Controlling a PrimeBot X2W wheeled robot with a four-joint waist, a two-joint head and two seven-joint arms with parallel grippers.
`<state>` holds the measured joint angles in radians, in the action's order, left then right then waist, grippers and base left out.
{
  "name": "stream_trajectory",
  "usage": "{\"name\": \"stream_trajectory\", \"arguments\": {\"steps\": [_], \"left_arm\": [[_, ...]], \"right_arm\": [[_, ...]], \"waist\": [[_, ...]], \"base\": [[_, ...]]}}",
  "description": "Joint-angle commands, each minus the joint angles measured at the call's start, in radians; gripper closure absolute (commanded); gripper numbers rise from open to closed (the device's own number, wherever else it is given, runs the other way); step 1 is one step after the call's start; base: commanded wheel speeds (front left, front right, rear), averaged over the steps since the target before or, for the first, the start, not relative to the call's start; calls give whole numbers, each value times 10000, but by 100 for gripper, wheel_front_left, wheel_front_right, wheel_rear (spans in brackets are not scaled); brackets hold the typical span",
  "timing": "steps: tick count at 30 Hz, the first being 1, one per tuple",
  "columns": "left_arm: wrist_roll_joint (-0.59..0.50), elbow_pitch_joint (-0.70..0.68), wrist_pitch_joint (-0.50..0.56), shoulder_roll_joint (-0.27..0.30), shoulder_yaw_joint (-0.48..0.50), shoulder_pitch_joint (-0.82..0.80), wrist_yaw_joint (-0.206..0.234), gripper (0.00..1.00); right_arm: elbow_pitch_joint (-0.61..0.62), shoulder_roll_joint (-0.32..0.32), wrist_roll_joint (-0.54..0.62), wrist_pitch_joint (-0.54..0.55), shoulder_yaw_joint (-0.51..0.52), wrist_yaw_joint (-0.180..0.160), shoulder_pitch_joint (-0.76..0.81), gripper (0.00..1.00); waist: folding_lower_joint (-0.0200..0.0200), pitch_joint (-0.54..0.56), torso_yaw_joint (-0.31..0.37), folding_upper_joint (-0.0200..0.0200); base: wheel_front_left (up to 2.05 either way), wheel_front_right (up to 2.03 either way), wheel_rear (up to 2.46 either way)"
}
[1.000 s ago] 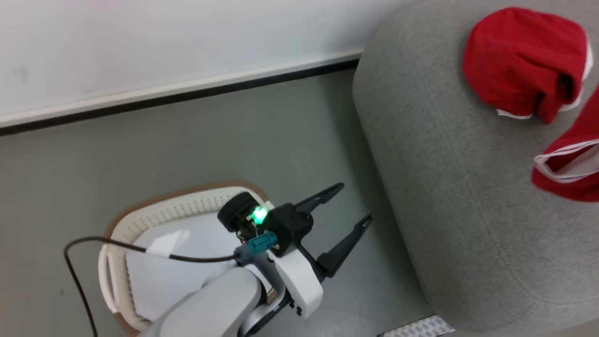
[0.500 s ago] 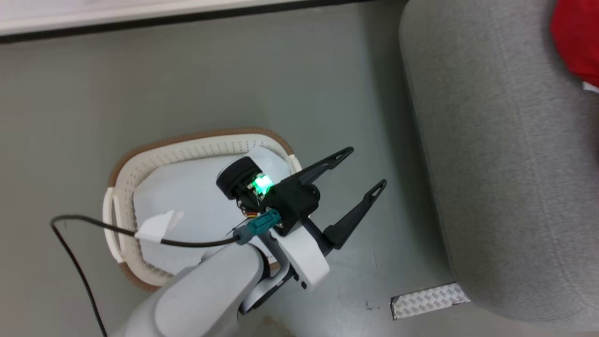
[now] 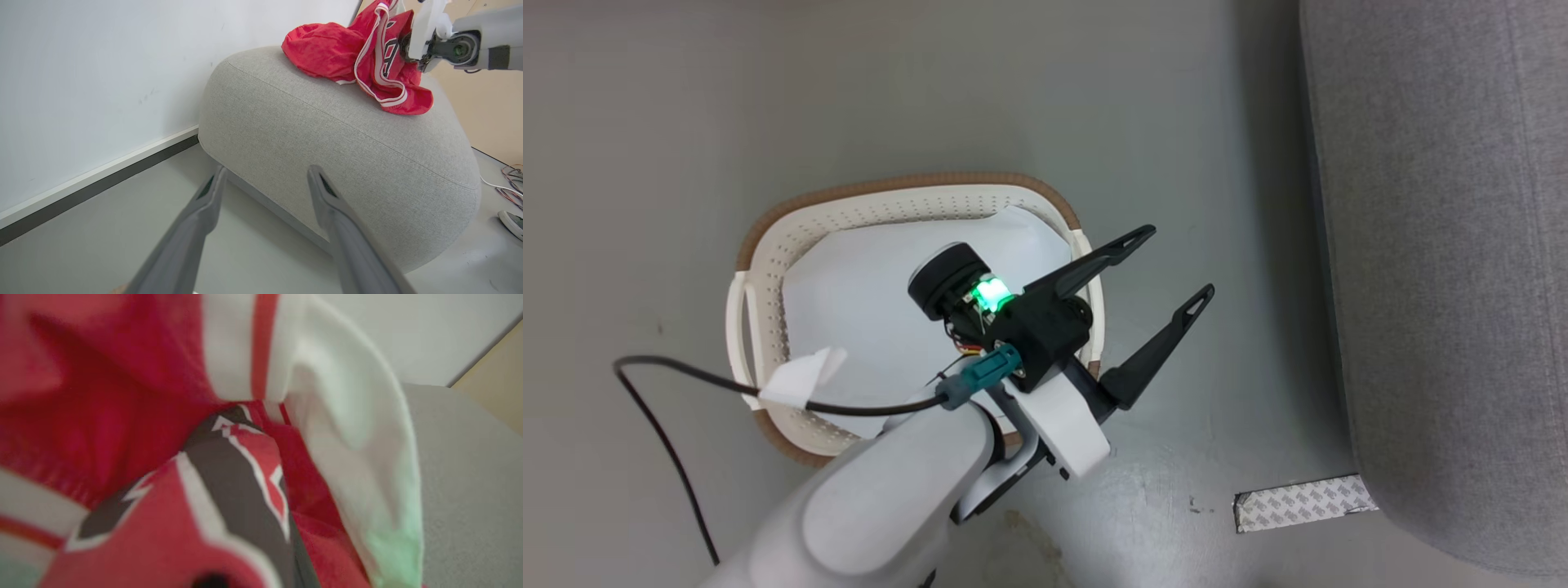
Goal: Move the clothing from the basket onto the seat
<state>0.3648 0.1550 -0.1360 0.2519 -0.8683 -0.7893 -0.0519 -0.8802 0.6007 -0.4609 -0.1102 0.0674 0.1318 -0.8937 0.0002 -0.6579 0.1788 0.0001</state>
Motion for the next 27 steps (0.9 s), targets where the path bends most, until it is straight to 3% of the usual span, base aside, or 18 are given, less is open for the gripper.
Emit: {"name": "stream_trajectory", "arguments": {"steps": [1, 2, 9, 10, 11, 27], "left_arm": [[-94, 46, -65, -14, 20, -86, 2, 0], [-83, 80, -95, -21, 11, -92, 8, 0], [64, 327, -274, -29, 24, -10, 75, 0], [85, 362, -308, -42, 19, 15, 71, 0], [105, 390, -335, -59, 8, 33, 71, 0], [677, 918, -749, -147, 47, 714, 194, 0]], "right_arm": [[-116, 190, -133, 149, -121, -23, -172, 83], [-242, 200, -255, 407, -295, -23, -197, 83], [-351, 495, -1008, 986, -1231, -23, -187, 55], [-348, 528, -1110, 1017, -1355, -23, -140, 36], [-356, 556, -1215, 1069, -1470, -23, -104, 0], [706, 1239, -2490, 1783, -3266, -24, 687, 0]], "waist": [[-2, -24, -24, -1], [-2, -26, -36, -1], [-2, 266, -11, -1], [-2, 342, 9, -1], [-2, 419, 29, -1], [-2, 2453, 400, -1]], "base": [[0, 0, 0], [0, 0, 0], [0, 0, 0], [0, 0, 0], [0, 0, 0], [0, 0, 0]]}}
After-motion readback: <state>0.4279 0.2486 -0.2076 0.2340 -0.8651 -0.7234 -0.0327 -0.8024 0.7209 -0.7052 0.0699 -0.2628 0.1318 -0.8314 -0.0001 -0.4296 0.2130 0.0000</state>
